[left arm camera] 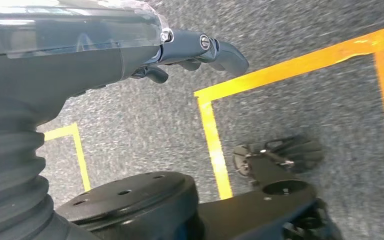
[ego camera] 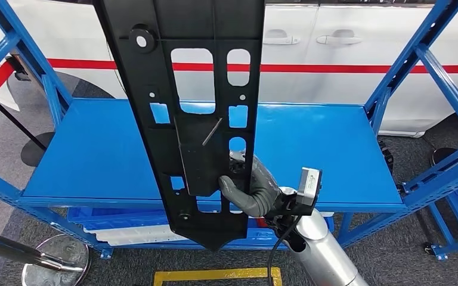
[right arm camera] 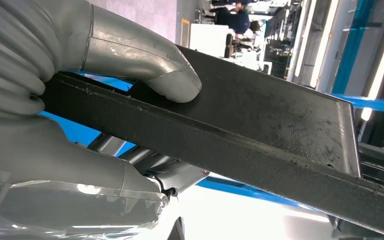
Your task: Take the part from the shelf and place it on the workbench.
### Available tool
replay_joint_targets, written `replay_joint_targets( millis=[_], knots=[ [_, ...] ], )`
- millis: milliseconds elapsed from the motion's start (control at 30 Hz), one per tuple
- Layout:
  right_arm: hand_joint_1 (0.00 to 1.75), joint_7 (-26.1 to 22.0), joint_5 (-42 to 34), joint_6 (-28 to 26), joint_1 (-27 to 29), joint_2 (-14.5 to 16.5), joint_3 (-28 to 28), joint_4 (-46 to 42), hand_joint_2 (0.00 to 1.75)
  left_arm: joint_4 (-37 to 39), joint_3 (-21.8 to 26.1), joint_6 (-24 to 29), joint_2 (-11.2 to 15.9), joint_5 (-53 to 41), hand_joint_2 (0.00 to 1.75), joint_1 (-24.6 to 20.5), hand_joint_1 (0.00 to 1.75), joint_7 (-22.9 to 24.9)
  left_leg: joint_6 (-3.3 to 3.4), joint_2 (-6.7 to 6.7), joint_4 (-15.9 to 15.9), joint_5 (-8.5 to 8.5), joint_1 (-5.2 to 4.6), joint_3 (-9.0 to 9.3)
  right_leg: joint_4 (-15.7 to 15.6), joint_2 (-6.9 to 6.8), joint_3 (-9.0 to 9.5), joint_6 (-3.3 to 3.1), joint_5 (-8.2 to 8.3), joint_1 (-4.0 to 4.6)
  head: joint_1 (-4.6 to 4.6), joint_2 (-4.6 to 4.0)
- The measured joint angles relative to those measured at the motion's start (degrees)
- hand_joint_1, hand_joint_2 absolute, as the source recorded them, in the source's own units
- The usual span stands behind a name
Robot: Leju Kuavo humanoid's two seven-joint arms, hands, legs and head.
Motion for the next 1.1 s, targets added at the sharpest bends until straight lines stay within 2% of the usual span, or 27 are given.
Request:
replay_joint_targets(
  millis=[67, 133, 167, 200, 267, 300, 333, 400, 433, 467, 500, 533, 567, 600, 633, 667, 700, 767, 800, 833, 867, 933, 967, 1000, 1033, 1067, 1100],
  knots=[
    [1.75, 0.05, 0.02, 0.27, 0.09, 0.01, -0.11, -0.13, 1.75, 0.0, 0.02, -0.04, -0.04, -0.01, 1.75, 0.11, 0.0, 0.0, -0.31, -0.03, 0.29, 0.86, 0.02, -1.23, -5.98, -0.05, 4.8, -0.1, 2.89, -0.11, 0.0, 0.0],
    [1.75, 0.1, 0.02, 0.36, 0.05, 0.07, -0.22, -0.4, 1.75, 0.0, 0.02, -0.05, -0.11, -0.04, 1.75, 0.11, 0.0, 0.0, -0.82, -0.1, 0.48, 1.68, -0.08, -1.99, -13.47, -0.04, 9.74, -0.44, 4.12, 0.12, -0.02, 0.0],
    [1.75, 0.11, 0.03, 0.42, 0.01, 0.1, -0.31, -0.52, 1.75, 0.0, 0.02, -0.07, -0.14, -0.1, 1.75, 0.11, 0.0, -0.01, -1.16, -0.12, 0.47, 2.1, -0.12, -2.1, -15.53, 0.01, 10.92, -0.69, 4.15, 0.28, -0.02, 0.0],
    [1.75, 0.13, 0.03, 0.53, -0.01, 0.14, -0.38, -0.61, 1.75, 0.0, 0.02, -0.09, -0.15, -0.2, 1.75, 0.1, 0.0, -0.01, -1.54, -0.13, 0.31, 2.6, -0.12, -2.13, -16.23, 0.07, 11.1, -0.99, 4.1, 0.49, -0.02, 0.0],
    [1.75, 0.13, 0.09, 0.75, 0.02, 0.15, -0.49, -0.72, 1.75, 0.0, 0.01, -0.2, -0.16, -0.52, 1.75, 0.11, 0.0, 0.13, -2.31, -0.17, 0.08, 3.24, -0.03, -2.21, -16.31, 0.0, 10.42, -1.81, 5.11, 0.45, 0.0, 0.0],
    [1.75, 0.13, 0.14, 0.84, 0.06, 0.16, -0.51, -0.8, 1.75, 0.0, 0.01, -0.25, -0.16, -0.66, 1.75, 0.12, 0.0, 0.33, -2.57, -0.18, 0.67, 2.3, 0.01, -2.65, -16.36, -0.12, 9.87, -2.34, 5.75, 0.37, 0.0, 0.0],
    [1.75, 0.13, 0.2, 0.87, 0.13, 0.17, -0.54, -0.9, 1.75, 0.0, 0.01, -0.31, -0.16, -0.74, 1.75, 0.16, 0.0, 0.57, -2.76, -0.19, 2.29, 0.2, 0.05, -3.34, -16.51, -0.25, 9.23, -2.8, 6.49, 0.23, -0.01, -0.01],
    [1.75, 0.13, 0.26, 0.92, 0.21, 0.2, -0.62, -1.06, 1.75, 0.0, 0.02, -0.36, -0.15, -0.77, 1.75, 0.19, 0.0, 1.03, -2.98, -0.17, 8.91, -6.15, 0.13, -5.23, -16.52, -0.37, 7.52, -3.35, 7.95, 0.25, -0.01, -0.01],
    [1.75, 0.14, 0.28, 0.94, 0.23, 0.2, -0.68, -1.1, 1.75, 0.0, 0.02, -0.37, -0.15, -0.76, 1.75, 0.2, 0.0, 1.17, -3.12, -0.17, 12.85, -8.48, 0.15, -5.92, -16.46, -0.39, 6.6, -3.39, 8.65, 0.34, -0.01, -0.01],
    [1.75, 0.14, 0.31, 0.95, 0.24, 0.2, -0.73, -1.1, 1.75, 0.0, 0.02, -0.34, -0.15, -0.75, 1.75, 0.2, 0.0, 1.27, -3.21, -0.16, 15.95, -9.47, 0.16, -6.08, -16.38, -0.42, 5.65, -3.39, 9.33, 0.44, -0.01, 0.0],
    [1.75, 0.14, 0.34, 0.97, 0.24, 0.21, -0.79, -1.1, 1.75, 0.0, 0.02, -0.32, -0.15, -0.74, 1.75, 0.23, 0.0, 1.36, -3.22, -0.16, 17.42, -9.05, 0.15, -5.41, -16.27, -0.46, 4.72, -3.35, 9.98, 0.54, -0.01, 0.0],
    [1.75, 0.14, 0.37, 0.99, 0.24, 0.24, -0.85, -1.1, 1.75, 0.0, 0.03, -0.3, -0.14, -0.75, 1.75, 0.29, 0.0, 1.44, -3.12, -0.15, 16.89, -7.74, 0.14, -3.78, -16.14, -0.47, 3.82, -3.26, 10.59, 0.62, -0.01, 0.0],
    [1.75, 0.14, 0.39, 1.02, 0.23, 0.29, -0.9, -1.11, 1.75, 0.0, 0.03, -0.28, -0.13, -0.75, 1.75, 0.37, 0.0, 1.5, -2.89, -0.16, 14.14, -6.35, 0.11, -1.04, -15.98, -0.47, 2.99, -3.14, 11.16, 0.68, -0.01, 0.0],
    [1.75, 0.14, 0.41, 1.05, 0.23, 0.37, -0.96, -1.16, 1.75, -0.01, 0.04, -0.28, -0.1, -0.76, 1.75, 0.41, 0.0, 1.55, -2.56, -0.16, 10.02, -5.94, 0.05, 2.25, -15.79, -0.46, 2.32, -2.97, 11.65, 0.71, -0.02, 0.0],
    [1.75, 0.14, 0.44, 1.07, 0.22, 0.43, -1.03, -1.26, 1.75, -0.01, 0.04, -0.28, -0.08, -0.78, 1.75, 0.43, 0.0, 1.59, -2.25, -0.18, 5.5, -6.34, -0.09, 5.45, -15.6, -0.45, 1.8, -2.75, 12.08, 0.78, -0.02, 0.0],
    [1.75, 0.14, 0.46, 1.11, 0.21, 0.51, -1.13, -1.38, 1.75, -0.01, 0.04, -0.28, -0.07, -0.78, 1.75, 0.43, 0.0, 1.61, -1.94, -0.21, 2.13, -6.94, -0.27, 7.65, -15.52, -0.47, 1.56, -2.44, 12.54, 0.81, -0.01, 0.0],
    [1.75, 0.13, 0.48, 1.15, 0.18, 0.58, -1.23, -1.49, 1.75, -0.01, 0.04, -0.28, -0.05, -0.79, 1.75, 0.43, 0.0, 1.64, -1.67, -0.24, 0.19, -7.61, -0.47, 8.73, -15.53, -0.5, 1.45, -2.11, 13.0, 0.77, -0.01, 0.0],
    [1.75, 0.13, 0.52, 1.25, 0.17, 0.68, -1.45, -1.58, 1.75, 0.0, 0.04, -0.28, -0.04, -0.8, 1.75, 0.53, 0.0, 1.77, -1.09, -0.2, -0.49, -7.01, -0.6, 8.54, -15.76, -0.51, 1.37, -1.38, 13.86, 0.72, 0.0, 0.0],
    [1.75, 0.13, 0.54, 1.28, 0.22, 0.72, -1.58, -1.58, 1.75, 0.0, 0.04, -0.28, -0.04, -0.82, 1.75, 0.55, 0.0, 1.85, -0.7, -0.08, -0.68, -6.44, -0.5, 8.18, -15.51, -0.41, 1.06, -1.03, 13.45, 0.64, -0.01, 0.0],
    [1.75, 0.14, 0.56, 1.32, 0.26, 0.73, -1.7, -1.59, 1.75, 0.0, 0.04, -0.29, -0.04, -0.85, 1.75, 0.56, 0.0, 1.91, -0.26, 0.05, -0.85, -5.75, -0.36, 7.66, -14.73, -0.32, 0.58, -0.72, 12.16, 0.6, 0.0, 0.0],
    [1.75, 0.14, 0.57, 1.37, 0.31, 0.74, -1.82, -1.59, 1.75, 0.0, 0.04, -0.31, -0.05, -0.88, 1.75, 0.56, 0.0, 1.94, 0.11, 0.18, -1.01, -4.91, -0.22, 6.94, -12.68, -0.23, -0.23, -0.41, 9.67, 0.54, 0.0, 0.0],
    [1.75, 0.14, 0.57, 1.52, 0.4, 0.74, -2.01, -1.58, 1.75, 0.0, 0.04, -0.38, -0.04, -0.92, 1.75, 0.58, 0.0, 1.98, 0.46, 0.28, -0.94, -3.39, -0.24, 5.06, -5.71, -0.18, -2.21, 0.04, 3.78, 0.34, 0.0, 0.0],
    [1.75, 0.14, 0.58, 1.63, 0.48, 0.74, -2.1, -1.57, 1.75, 0.0, 0.04, -0.43, -0.03, -0.94, 1.75, 0.64, 0.0, 1.99, 0.44, 0.29, -0.86, -2.6, -0.25, 3.99, -2.03, -0.18, -2.89, 0.22, 2.01, 0.27, 0.0, 0.0],
    [1.75, 0.14, 0.58, 1.73, 0.56, 0.74, -2.21, -1.57, 1.75, 0.0, 0.04, -0.47, -0.03, -0.94, 1.75, 0.71, 0.0, 2.01, 0.38, 0.31, -0.74, -1.87, -0.25, 2.91, 0.26, -0.18, -2.84, 0.34, 1.86, 0.2, 0.0, 0.0],
    [1.75, 0.14, 0.58, 1.8, 0.61, 0.74, -2.29, -1.56, 1.75, 0.0, 0.04, -0.52, -0.03, -0.95, 1.75, 0.76, 0.0, 2.02, 0.27, 0.32, -0.6, -1.18, -0.25, 1.84, 0.62, -0.19, -1.8, 0.38, 2.98, 0.13, 0.0, 0.0],
    [1.75, 0.14, 0.58, 1.84, 0.62, 0.75, -2.36, -1.56, 1.75, 0.0, 0.04, -0.57, -0.04, -0.97, 1.75, 0.79, 0.0, 2.03, 0.14, 0.33, -0.42, -0.54, -0.25, 0.85, -0.98, -0.19, 0.26, 0.32, 4.6, 0.08, 0.0, 0.0],
    [1.75, 0.14, 0.58, 1.84, 0.6, 0.77, -2.41, -1.57, 1.75, 0.0, 0.04, -0.63, -0.04, -1.02, 1.75, 0.79, 0.0, 2.04, -0.03, 0.33, -0.21, 0.07, -0.25, -0.01, -4.38, -0.19, 3.33, 0.13, 5.76, 0.07, 0.0, 0.0]
  ],
)
